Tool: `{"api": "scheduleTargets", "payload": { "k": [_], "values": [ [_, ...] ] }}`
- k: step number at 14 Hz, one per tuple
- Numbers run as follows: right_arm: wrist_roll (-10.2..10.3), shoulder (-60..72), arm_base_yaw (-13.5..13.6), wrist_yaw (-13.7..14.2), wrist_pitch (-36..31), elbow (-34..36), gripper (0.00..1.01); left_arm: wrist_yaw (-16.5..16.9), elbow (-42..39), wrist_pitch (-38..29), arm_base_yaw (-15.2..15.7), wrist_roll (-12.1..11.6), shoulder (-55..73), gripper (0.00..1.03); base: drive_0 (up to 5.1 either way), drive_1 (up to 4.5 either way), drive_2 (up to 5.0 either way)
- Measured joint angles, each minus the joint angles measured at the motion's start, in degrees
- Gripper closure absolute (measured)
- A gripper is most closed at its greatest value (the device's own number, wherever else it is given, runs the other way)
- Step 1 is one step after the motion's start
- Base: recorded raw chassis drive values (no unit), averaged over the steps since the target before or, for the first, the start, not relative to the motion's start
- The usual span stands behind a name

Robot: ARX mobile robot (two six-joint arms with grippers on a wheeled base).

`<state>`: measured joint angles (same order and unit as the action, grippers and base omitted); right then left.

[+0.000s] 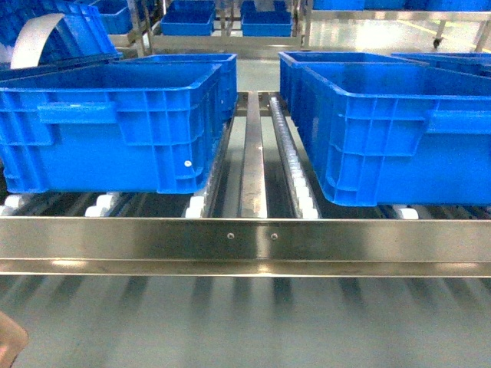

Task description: Place part in tray to right shelf

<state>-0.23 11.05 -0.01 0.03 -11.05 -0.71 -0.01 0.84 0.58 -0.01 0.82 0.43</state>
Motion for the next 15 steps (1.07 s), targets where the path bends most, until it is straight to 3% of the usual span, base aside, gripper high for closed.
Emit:
{"api": "scheduleTargets", "payload": {
  "k": [2, 3, 14, 15],
  "values": [
    [0.0, -3.1, 0.0, 0.0, 4.0, -0.1, 0.99, 0.0, 0.0, -0.1, 0.0, 0.0, 0.0, 0.9, 0.0, 0.0, 0.0],
    [0.0, -9.2, 0.0, 0.0, 11.6, -0.1, 0.99, -0.2, 0.0, -0.1, 0.0, 0.0, 0.0, 0.9, 0.0, 0.0, 0.0],
    [0.2, -10.8, 0.0, 0.0, 11.3, 0.0, 0.99, 0.0, 0.0, -0.1, 0.0, -0.2, 0.0, 0.9, 0.0, 0.0, 0.0],
    [0.2, -10.8, 0.0, 0.0, 11.3, 0.0, 0.88, 0.0, 0.0, -0.1, 0.0, -0.2, 0.0, 0.9, 0.0, 0.0, 0.0]
  ]
}}
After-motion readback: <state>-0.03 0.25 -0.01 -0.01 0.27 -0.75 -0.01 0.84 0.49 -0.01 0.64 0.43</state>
